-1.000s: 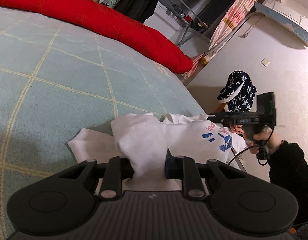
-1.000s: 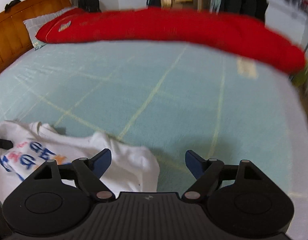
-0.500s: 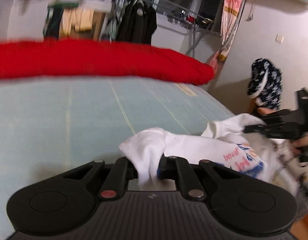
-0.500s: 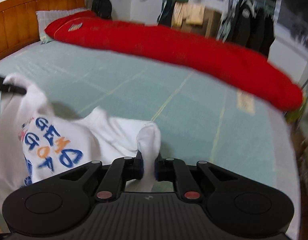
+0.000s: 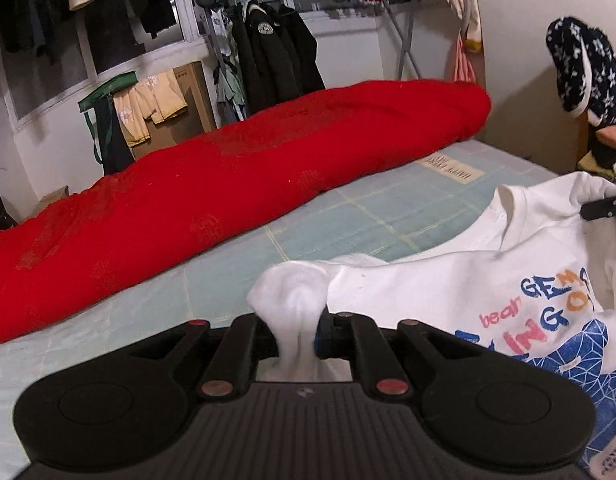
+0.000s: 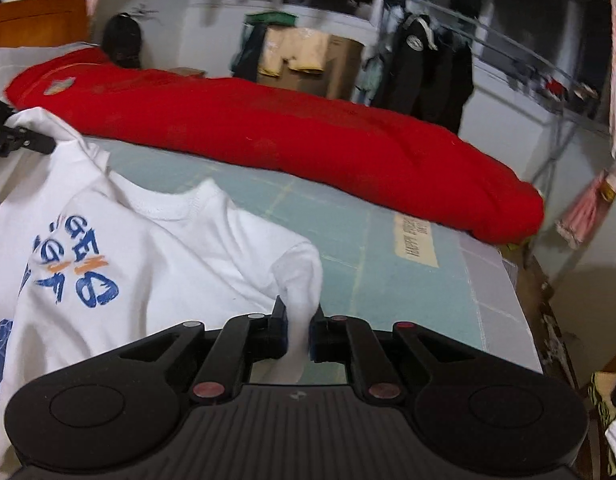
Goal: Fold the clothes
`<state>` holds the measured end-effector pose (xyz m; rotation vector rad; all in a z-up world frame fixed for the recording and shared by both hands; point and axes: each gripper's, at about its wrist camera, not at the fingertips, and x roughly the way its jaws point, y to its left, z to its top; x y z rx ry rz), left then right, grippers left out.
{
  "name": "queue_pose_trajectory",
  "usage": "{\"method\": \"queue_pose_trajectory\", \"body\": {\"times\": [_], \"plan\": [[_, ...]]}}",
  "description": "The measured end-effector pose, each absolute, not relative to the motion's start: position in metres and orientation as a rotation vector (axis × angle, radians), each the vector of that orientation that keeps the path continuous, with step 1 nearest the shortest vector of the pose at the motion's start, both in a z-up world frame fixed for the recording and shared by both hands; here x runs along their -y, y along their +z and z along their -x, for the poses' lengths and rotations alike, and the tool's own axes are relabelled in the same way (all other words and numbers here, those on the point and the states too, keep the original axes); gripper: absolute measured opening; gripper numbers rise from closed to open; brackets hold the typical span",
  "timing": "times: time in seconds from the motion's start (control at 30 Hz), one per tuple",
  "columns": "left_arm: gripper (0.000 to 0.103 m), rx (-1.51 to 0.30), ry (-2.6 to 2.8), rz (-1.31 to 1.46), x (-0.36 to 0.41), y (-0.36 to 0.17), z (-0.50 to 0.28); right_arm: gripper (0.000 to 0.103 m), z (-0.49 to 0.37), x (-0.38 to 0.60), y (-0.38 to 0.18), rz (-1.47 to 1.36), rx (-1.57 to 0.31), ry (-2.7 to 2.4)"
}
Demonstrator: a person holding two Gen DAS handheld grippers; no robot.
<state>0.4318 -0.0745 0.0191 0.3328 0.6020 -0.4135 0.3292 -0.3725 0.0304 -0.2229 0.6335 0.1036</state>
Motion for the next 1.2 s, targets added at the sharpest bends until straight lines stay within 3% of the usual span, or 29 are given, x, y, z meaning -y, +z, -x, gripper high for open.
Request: {"method": "queue_pose_trajectory", "body": {"times": [0.27, 0.47, 0.57, 0.67, 0.7, 0.87, 0.97, 1.0, 1.07, 1.2], "plan": [[0.007, -0.755, -0.388, -0.365, 0.086, -0.056, -0.461, 0.012, -0.392, 0.377, -0.039, 0.185, -0.787, 0.085], [0.006, -0.662, -0.329, -0.286, 0.073, -0.045, -0.463, 0.011, -0.396, 0.382, -0.043, 0.174, -0.718, 0.04], [0.006, -0.741, -0.359, -0.342, 0.075, -0.057, -0.467, 0.011, -0.391, 0.382, -0.039, 0.161, -0.644, -0.012], [0.008, -0.836, -0.356, -0.346, 0.072, -0.076, -0.469, 0.011, -0.402, 0.383, -0.055, 0.148, -0.734, -0.012], [0.015, -0.84, -0.351, -0.332, 0.069, -0.078, -0.469, 0.011, -0.404, 0.384, -0.061, 0.146, -0.755, -0.007], [0.022, -0.83, -0.336, -0.315, 0.064, -0.065, -0.469, 0.024, -0.398, 0.388, -0.058, 0.111, -0.763, -0.003], [0.029, -0.81, -0.342, -0.338, 0.062, -0.052, -0.46, 0.047, -0.389, 0.382, -0.045, 0.133, -0.742, 0.02], [0.035, -0.811, -0.348, -0.339, 0.06, -0.049, -0.455, 0.053, -0.386, 0.381, -0.04, 0.139, -0.732, 0.03], [0.042, -0.812, -0.36, -0.341, 0.055, -0.042, -0.445, 0.056, -0.375, 0.374, -0.028, 0.154, -0.724, 0.058], [0.044, -0.83, -0.363, -0.322, 0.041, -0.03, -0.422, 0.062, -0.347, 0.356, -0.004, 0.185, -0.724, 0.123]]}}
